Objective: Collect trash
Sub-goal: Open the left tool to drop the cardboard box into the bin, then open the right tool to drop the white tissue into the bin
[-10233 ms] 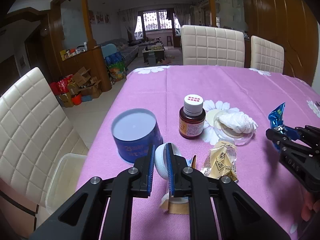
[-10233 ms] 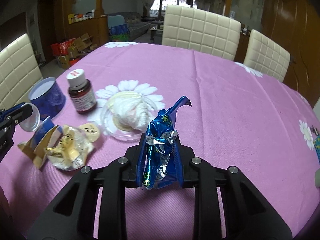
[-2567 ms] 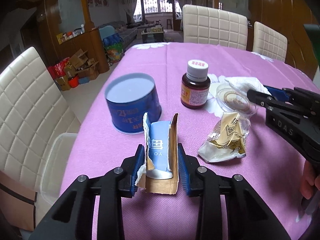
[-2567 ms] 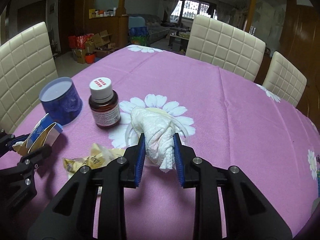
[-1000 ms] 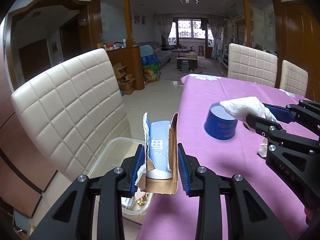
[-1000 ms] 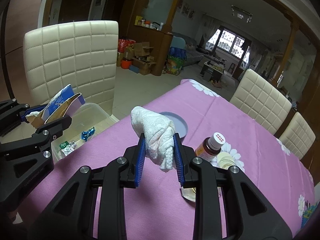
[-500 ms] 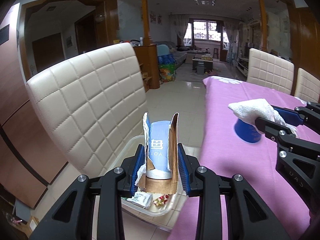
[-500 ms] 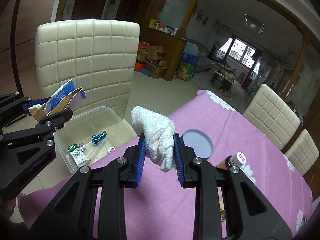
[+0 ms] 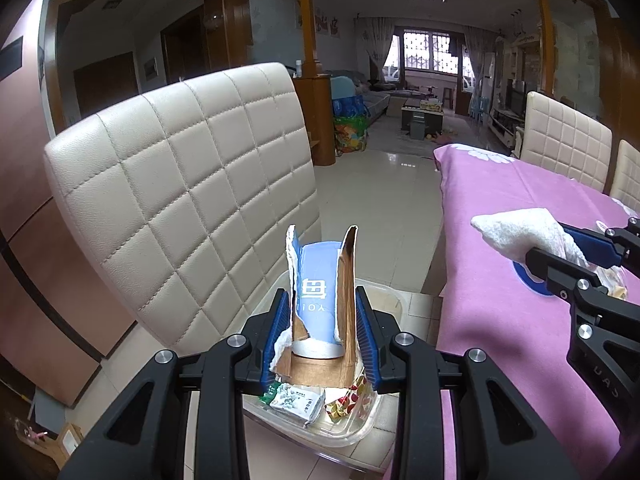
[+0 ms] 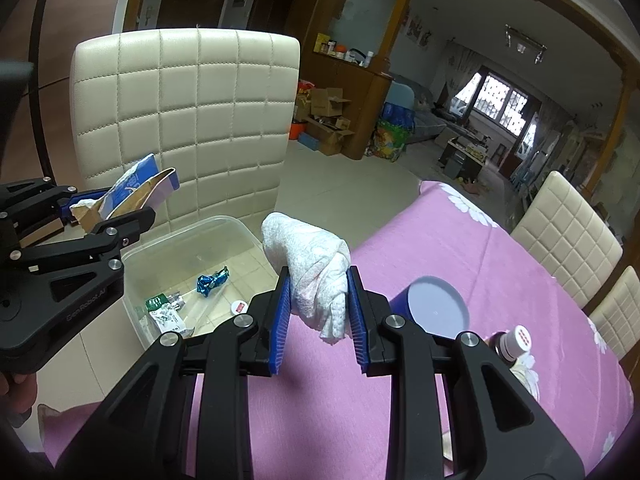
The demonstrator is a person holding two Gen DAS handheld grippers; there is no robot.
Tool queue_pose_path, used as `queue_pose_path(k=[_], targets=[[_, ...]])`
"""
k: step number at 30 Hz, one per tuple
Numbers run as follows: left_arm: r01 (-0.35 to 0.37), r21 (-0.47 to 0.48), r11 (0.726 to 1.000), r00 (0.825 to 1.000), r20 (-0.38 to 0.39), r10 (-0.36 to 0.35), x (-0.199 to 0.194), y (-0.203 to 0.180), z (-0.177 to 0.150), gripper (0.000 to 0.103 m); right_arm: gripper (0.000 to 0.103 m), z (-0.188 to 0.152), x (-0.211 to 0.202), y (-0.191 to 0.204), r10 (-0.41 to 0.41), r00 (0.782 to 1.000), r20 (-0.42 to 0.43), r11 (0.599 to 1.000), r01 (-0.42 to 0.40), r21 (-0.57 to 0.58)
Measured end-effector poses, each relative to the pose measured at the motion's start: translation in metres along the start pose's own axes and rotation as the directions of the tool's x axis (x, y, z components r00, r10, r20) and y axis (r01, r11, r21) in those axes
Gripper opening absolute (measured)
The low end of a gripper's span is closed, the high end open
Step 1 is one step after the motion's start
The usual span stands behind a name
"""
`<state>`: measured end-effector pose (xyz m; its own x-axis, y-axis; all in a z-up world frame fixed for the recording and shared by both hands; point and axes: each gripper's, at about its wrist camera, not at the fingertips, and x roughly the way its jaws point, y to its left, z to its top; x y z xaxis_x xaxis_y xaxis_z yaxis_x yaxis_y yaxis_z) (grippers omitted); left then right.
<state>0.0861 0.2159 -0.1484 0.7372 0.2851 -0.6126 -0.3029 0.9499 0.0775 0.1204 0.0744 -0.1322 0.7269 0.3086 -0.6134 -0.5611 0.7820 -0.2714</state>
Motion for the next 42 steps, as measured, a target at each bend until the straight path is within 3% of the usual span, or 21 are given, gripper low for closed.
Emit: queue_pose_path(k=[3, 5, 6, 8, 9, 12, 17, 31, 42], targets=[[0.001, -0.018, 1.000, 1.000, -0.013, -0.001, 0.008, 0.002, 0.003, 0.035, 0.028, 0.001, 0.006, -0.003, 0.007, 1.000, -0.004, 1.000, -0.007, 0.009], [-0.003, -0.026, 1.000, 1.000, -0.023, 0.002, 0.013, 0.002, 0.003, 0.044, 0.028, 0.002, 0.012, -0.005, 0.010, 1.000, -0.011, 1.000, -0.010, 0.015], [-0.009, -0.032, 0.999, 1.000, -0.028, 0.008, 0.016, 0.002, 0.003, 0.059, 0.028, 0.002, 0.015, -0.007, 0.012, 1.000, -0.014, 1.000, -0.011, 0.018], [-0.006, -0.045, 0.999, 1.000, -0.018, 0.005, 0.018, 0.004, 0.003, 0.077, 0.028, 0.001, 0.020, -0.008, 0.014, 1.000, -0.020, 1.000, -0.014, 0.023], [-0.015, -0.045, 0.999, 1.000, -0.015, 0.014, 0.019, 0.005, 0.002, 0.081, 0.028, 0.000, 0.021, -0.009, 0.016, 1.000, -0.023, 1.000, -0.015, 0.024], [-0.047, -0.030, 0.998, 0.999, -0.024, 0.046, 0.027, 0.005, 0.001, 0.081, 0.028, -0.001, 0.027, -0.010, 0.019, 0.999, -0.033, 0.999, -0.018, 0.027], [-0.040, -0.061, 0.997, 0.998, -0.057, 0.037, 0.035, 0.015, -0.004, 0.081, 0.028, -0.001, 0.034, -0.008, 0.027, 0.999, -0.047, 0.999, -0.025, 0.030], [-0.109, -0.135, 0.985, 0.992, -0.071, 0.100, 0.025, 0.051, -0.015, 0.081, 0.029, 0.007, 0.029, 0.018, 0.077, 0.996, -0.044, 0.997, -0.078, -0.006], [-0.162, -0.112, 0.980, 0.986, -0.065, 0.155, 0.017, 0.062, -0.024, 0.081, 0.030, 0.024, 0.042, 0.044, 0.128, 0.991, -0.035, 0.991, -0.129, -0.027]])
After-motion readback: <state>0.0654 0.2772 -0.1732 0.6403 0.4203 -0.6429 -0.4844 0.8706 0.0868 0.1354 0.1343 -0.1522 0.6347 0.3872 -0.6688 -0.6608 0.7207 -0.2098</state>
